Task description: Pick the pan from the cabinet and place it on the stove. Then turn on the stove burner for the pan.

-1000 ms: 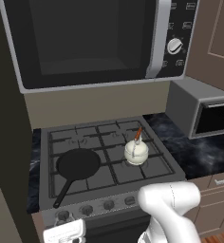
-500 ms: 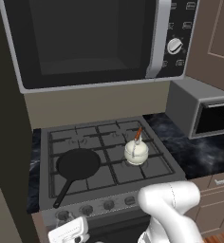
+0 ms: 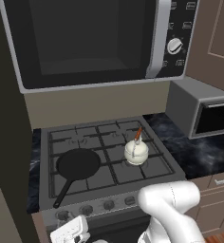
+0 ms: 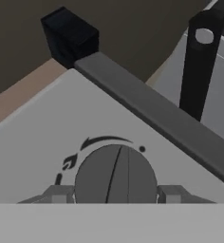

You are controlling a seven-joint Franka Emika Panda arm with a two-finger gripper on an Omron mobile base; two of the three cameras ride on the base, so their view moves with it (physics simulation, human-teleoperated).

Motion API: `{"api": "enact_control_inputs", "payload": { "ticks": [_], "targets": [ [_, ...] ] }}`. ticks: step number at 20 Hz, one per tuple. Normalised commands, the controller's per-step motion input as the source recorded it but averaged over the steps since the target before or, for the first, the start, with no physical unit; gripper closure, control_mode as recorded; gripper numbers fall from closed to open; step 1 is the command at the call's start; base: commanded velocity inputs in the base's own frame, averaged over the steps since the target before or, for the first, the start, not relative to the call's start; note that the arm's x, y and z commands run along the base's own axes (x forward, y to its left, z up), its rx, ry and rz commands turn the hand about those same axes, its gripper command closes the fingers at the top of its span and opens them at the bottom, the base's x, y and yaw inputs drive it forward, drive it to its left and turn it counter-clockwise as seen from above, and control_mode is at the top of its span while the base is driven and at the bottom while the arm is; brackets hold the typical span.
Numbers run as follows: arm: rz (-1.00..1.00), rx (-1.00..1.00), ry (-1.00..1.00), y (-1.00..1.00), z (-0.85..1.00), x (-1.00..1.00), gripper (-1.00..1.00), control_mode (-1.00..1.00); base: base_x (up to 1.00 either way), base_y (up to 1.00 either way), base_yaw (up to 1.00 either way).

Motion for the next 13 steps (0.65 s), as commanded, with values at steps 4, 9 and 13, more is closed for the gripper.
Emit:
{"api": "enact_control_inputs", "payload": {
  "ticks": [4, 9, 13],
  "targets": [
    [0.00, -0.22, -0.07, 0.00, 0.01, -0.23, 1.00, -1.00, 0.00, 0.00, 0.00],
    [0.00, -0.18, -0.05, 0.00, 0.13, -0.20, 1.00, -1.00, 0.00, 0.00, 0.00],
    [0.00, -0.05, 0.00, 0.01, 0.32, -0.10, 1.00, -1.00, 0.00, 0.00, 0.00]
  ]
}}
